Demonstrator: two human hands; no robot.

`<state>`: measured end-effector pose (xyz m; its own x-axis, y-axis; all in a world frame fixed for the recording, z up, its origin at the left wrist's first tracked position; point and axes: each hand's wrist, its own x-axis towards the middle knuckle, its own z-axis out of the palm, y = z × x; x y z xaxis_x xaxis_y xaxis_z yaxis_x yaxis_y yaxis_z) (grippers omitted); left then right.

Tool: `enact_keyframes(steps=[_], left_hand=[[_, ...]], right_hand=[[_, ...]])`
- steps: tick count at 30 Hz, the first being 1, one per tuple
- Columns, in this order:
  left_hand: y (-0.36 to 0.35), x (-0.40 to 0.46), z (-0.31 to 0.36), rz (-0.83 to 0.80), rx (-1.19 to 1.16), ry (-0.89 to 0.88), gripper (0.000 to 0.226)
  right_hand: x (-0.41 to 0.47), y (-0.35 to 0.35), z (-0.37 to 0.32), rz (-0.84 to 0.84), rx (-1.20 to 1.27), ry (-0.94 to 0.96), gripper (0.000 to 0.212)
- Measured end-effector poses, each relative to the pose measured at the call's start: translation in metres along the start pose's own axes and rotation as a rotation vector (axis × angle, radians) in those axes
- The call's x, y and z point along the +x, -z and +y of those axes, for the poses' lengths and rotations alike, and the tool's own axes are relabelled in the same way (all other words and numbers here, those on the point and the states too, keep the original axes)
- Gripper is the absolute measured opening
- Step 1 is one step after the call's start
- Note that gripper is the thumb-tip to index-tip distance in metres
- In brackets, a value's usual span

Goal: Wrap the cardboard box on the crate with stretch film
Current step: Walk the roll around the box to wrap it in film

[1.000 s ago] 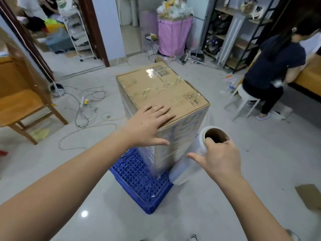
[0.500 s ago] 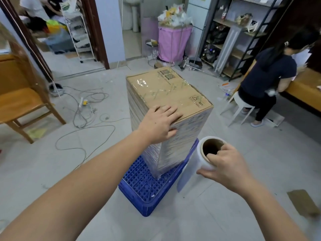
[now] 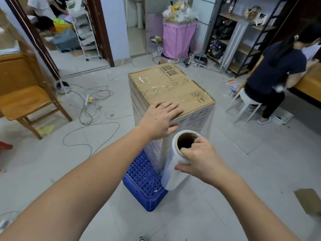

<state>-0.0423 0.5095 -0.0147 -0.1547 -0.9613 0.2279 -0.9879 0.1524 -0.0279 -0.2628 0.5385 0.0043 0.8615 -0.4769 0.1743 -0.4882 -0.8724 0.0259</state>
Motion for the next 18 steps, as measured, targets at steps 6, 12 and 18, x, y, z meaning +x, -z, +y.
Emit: enact_keyframes(steps=[6, 12, 18], left_hand=[[0.002, 0.002, -0.001, -0.03, -0.018, -0.005, 0.067], [0.006, 0.005, -0.029, -0.127, -0.04, -0.264, 0.094], [0.022, 0.045, -0.089, -0.21, -0.047, -0.649, 0.097]], right_hand=[[-0.004, -0.001, -0.034, 0.003, -0.07, -0.305, 0.045], [-0.003, 0.018, -0.043, -0.1, -0.025, -0.506, 0.048], [0.008, 0.005, -0.058, -0.058, 0.052, -0.804, 0.035]])
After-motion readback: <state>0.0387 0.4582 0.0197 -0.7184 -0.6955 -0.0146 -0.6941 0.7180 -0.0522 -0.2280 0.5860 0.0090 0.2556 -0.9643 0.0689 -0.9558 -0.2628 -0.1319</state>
